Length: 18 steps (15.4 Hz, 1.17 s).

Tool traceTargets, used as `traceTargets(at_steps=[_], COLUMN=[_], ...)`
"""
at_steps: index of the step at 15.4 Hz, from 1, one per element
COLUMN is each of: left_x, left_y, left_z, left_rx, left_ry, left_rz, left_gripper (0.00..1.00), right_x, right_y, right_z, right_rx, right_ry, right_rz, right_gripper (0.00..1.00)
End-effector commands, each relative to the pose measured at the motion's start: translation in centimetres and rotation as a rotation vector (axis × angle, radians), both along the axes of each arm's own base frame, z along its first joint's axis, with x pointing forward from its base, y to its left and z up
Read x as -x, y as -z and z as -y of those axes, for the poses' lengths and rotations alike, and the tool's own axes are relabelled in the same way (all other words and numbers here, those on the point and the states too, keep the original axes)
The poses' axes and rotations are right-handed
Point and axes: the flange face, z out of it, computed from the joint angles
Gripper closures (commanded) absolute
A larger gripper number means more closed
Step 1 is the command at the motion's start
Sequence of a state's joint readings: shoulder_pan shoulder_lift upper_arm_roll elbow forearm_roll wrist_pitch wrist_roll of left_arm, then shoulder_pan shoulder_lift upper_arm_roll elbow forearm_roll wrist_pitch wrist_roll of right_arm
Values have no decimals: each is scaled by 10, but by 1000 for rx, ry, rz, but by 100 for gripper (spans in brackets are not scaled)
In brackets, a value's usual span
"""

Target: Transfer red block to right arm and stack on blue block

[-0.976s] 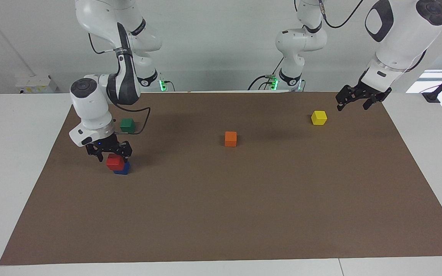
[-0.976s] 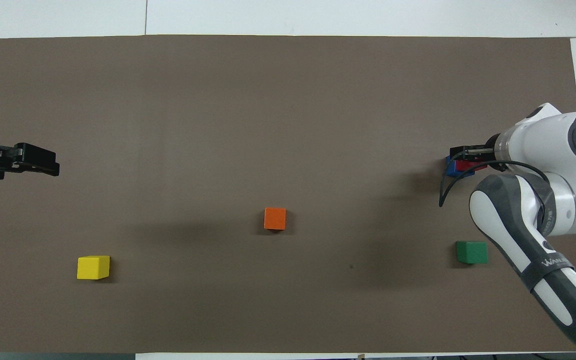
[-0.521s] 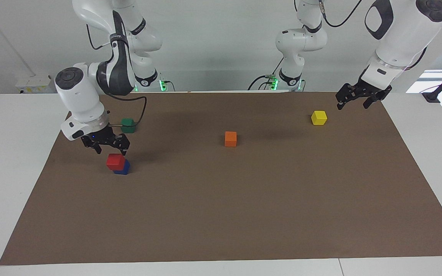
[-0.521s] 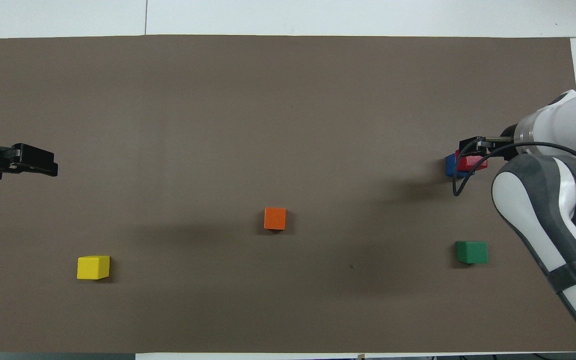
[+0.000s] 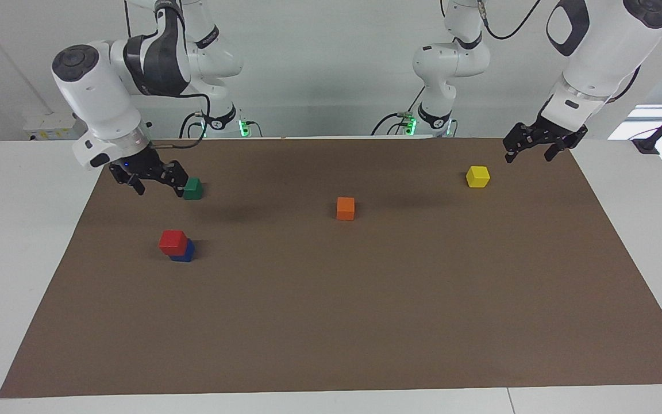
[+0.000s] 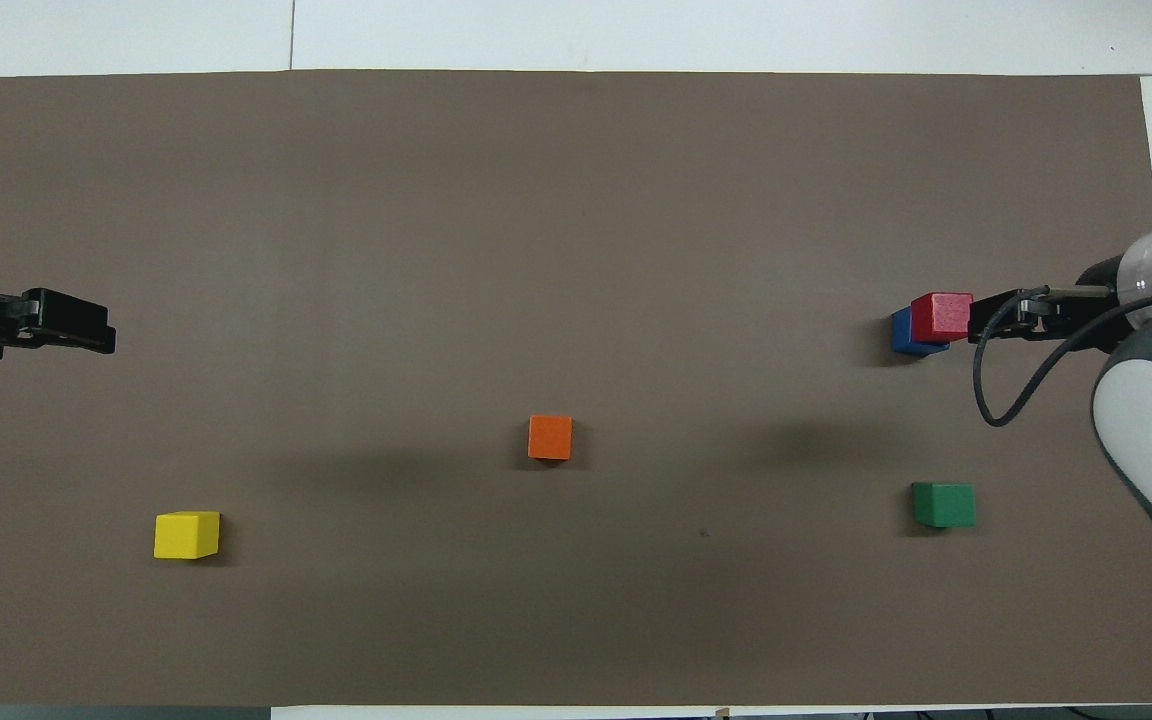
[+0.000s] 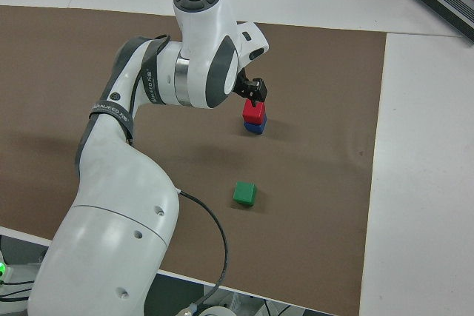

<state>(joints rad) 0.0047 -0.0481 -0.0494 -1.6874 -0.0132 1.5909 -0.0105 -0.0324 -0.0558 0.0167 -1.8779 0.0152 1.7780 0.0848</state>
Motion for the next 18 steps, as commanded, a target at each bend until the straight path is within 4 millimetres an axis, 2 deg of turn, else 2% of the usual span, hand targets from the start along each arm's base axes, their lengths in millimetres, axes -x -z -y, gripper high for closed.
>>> traceTargets(at_steps=[1,3,6,18], left_x=[6,7,7,7], left_y=[-5,-3,-3,-3], left_z=[2,-5,-9,-8], left_rx=[-13,-13,-13,-13], left_ry=[16,5,-3,-1], left_rz=[2,-6,-6,-6], left_gripper=[0,0,0,0], right_x=[3,6,3,-10], right_y=[-29,-44,-54,-59], right_z=[2,12,21,25], right_rx=[-22,-24,-14,3], right_ry=[-60,-53,-43,-38], right_rz=[-50,-67,-57,36], right_gripper=[0,0,0,0])
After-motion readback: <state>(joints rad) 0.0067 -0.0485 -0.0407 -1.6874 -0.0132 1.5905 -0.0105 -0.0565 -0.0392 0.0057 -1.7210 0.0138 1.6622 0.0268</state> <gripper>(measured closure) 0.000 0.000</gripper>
